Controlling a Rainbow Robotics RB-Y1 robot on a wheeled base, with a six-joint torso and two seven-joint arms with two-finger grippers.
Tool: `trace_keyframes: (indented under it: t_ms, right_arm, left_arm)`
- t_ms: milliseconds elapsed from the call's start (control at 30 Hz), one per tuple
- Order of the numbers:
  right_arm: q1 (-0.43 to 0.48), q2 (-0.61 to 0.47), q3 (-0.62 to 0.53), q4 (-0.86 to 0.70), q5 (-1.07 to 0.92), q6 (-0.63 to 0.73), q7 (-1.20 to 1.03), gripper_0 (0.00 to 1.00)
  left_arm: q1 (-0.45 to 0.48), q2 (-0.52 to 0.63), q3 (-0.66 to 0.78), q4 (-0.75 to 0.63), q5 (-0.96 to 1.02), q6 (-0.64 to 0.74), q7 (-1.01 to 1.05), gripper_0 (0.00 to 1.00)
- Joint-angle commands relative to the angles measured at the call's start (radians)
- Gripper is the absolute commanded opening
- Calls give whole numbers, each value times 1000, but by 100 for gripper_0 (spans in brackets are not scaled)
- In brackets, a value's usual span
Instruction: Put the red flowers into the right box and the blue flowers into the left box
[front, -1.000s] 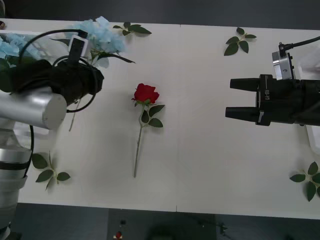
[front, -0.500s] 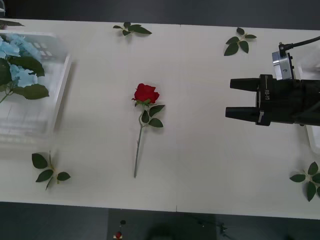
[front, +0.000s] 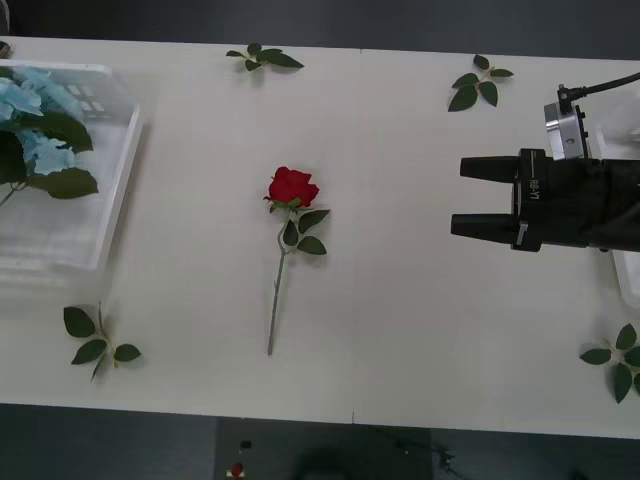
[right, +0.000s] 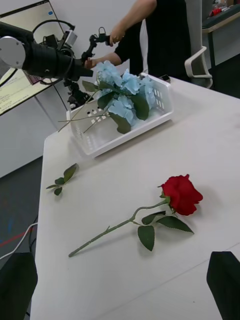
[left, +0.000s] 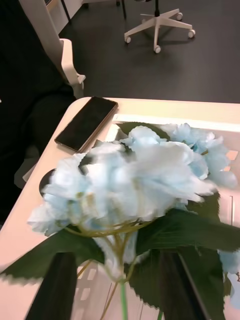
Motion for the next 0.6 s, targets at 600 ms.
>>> trace_keyframes:
  t_ms: [600]
  right_arm:
    - [-6, -27, -8, -30, -2, -2, -2, 100]
  left_arm:
    - [-60, -95, -378, -379, 249, 442, 12, 100]
